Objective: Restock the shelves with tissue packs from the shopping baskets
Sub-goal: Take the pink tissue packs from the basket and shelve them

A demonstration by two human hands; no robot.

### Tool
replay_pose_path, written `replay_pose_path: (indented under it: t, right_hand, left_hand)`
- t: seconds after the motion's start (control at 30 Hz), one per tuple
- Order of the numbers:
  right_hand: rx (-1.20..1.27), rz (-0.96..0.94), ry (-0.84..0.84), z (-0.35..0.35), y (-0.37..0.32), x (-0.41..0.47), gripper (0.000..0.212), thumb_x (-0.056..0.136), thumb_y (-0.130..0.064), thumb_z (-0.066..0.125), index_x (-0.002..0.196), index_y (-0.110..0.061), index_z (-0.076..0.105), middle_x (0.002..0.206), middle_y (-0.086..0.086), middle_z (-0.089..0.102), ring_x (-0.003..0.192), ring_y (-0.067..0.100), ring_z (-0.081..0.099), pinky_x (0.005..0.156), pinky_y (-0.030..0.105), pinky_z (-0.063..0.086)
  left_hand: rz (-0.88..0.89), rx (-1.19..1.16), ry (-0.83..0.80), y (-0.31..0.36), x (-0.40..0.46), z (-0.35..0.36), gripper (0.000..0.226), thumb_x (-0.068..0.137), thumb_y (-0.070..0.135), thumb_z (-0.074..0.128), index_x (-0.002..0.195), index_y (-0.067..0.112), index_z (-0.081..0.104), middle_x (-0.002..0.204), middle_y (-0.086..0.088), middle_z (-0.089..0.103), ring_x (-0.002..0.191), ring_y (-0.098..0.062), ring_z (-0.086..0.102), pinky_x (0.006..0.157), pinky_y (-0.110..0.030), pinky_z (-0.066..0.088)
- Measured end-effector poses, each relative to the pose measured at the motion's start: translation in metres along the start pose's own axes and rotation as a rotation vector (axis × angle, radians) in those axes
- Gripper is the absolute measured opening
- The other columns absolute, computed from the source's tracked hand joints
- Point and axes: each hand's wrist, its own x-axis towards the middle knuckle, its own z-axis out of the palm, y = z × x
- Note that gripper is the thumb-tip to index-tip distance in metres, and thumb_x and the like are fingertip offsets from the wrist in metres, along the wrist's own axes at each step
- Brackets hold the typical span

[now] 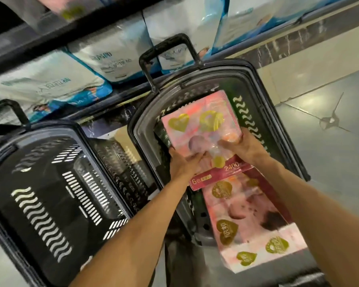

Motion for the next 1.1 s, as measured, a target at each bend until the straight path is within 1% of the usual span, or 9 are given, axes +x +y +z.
replay_pose_path:
  t: [0.13,0.27,0.37,0.43,0.53,0.63,0.77,0.93,1.1]
  right_hand:
    - [0.036,-0.020,-0.009,-0.012,-0.002,-0.013,0.091,0.060,-0.077,0.085,0.130,-0.024,0.058,0.110,-0.008,0.074,0.096,0.014,0.073,0.091,0.041,0.059]
    - [0.096,-0.029,0.017,-0.032,-0.016,-0.054,0.085,0.060,-0.076,0.085,0.121,-0.022,0.062,0.102,-0.004,0.076,0.088,0.015,0.075,0.085,0.041,0.062]
    - [0.137,-0.045,0.069,-0.046,-0.034,-0.097,0.072,0.071,-0.062,0.086,0.120,-0.018,0.059,0.101,-0.001,0.074,0.086,0.016,0.073,0.076,0.031,0.058]
    - [0.190,-0.064,0.066,-0.054,-0.052,-0.129,0.061,0.075,-0.057,0.085,0.116,-0.019,0.060,0.096,0.001,0.073,0.077,0.015,0.072,0.065,0.026,0.054]
    - [0.235,-0.145,0.099,-0.062,-0.079,-0.181,0.025,0.089,-0.031,0.080,0.092,-0.028,0.056,0.083,-0.003,0.069,0.063,0.005,0.068,0.055,0.017,0.051]
    - [0.267,-0.250,0.135,-0.063,-0.108,-0.229,0.015,0.091,-0.022,0.079,0.100,-0.020,0.067,0.074,-0.007,0.074,0.064,0.000,0.071,0.055,0.013,0.052]
    - [0.323,-0.359,0.168,-0.058,-0.146,-0.298,0.017,0.088,-0.022,0.082,0.099,-0.022,0.069,0.086,-0.007,0.078,0.079,0.006,0.076,0.068,0.019,0.058]
    - [0.306,-0.481,0.167,-0.046,-0.203,-0.378,0.036,0.081,-0.027,0.088,0.110,-0.021,0.067,0.098,-0.001,0.078,0.089,0.013,0.077,0.075,0.033,0.062]
    - [0.291,-0.658,0.153,-0.041,-0.267,-0.453,0.043,0.077,-0.039,0.090,0.111,-0.036,0.064,0.105,-0.008,0.076,0.097,0.005,0.073,0.084,0.032,0.061]
  left_hand:
    - [0.057,-0.062,-0.015,0.005,-0.022,-0.016,0.088,0.078,0.041,0.086,0.145,0.018,0.034,0.120,0.004,0.066,0.115,-0.023,0.065,0.092,-0.033,0.050]
    - [0.186,-0.136,-0.047,0.018,-0.057,-0.037,0.098,0.063,0.055,0.090,0.142,0.028,0.039,0.130,0.005,0.061,0.115,-0.017,0.064,0.100,-0.045,0.054]
    - [0.267,-0.179,-0.106,0.031,-0.087,-0.056,0.097,0.070,0.043,0.092,0.148,0.024,0.036,0.132,0.008,0.052,0.108,-0.003,0.060,0.103,-0.031,0.051]
    - [0.329,-0.184,-0.116,0.037,-0.108,-0.071,0.093,0.076,0.030,0.090,0.150,0.022,0.034,0.129,0.008,0.047,0.107,0.001,0.057,0.092,-0.017,0.050]
    - [0.410,-0.217,-0.131,0.042,-0.139,-0.095,0.090,0.075,0.025,0.092,0.147,0.023,0.037,0.125,0.007,0.053,0.117,-0.011,0.061,0.090,-0.022,0.056]
    - [0.474,-0.254,-0.140,0.046,-0.176,-0.128,0.089,0.079,0.018,0.089,0.148,0.030,0.035,0.123,0.025,0.056,0.104,0.011,0.063,0.089,-0.018,0.056]
    - [0.546,-0.239,-0.116,0.046,-0.234,-0.184,0.096,0.080,0.027,0.088,0.155,0.034,0.029,0.137,0.021,0.054,0.127,-0.005,0.054,0.101,-0.027,0.047]
    - [0.633,-0.216,0.007,0.042,-0.318,-0.267,0.104,0.077,0.040,0.089,0.158,0.037,0.024,0.156,0.012,0.042,0.140,-0.010,0.045,0.114,-0.041,0.044]
    - [0.751,-0.241,0.110,0.039,-0.396,-0.342,0.099,0.077,0.041,0.088,0.156,0.037,0.029,0.150,0.015,0.049,0.135,-0.008,0.051,0.109,-0.038,0.047]
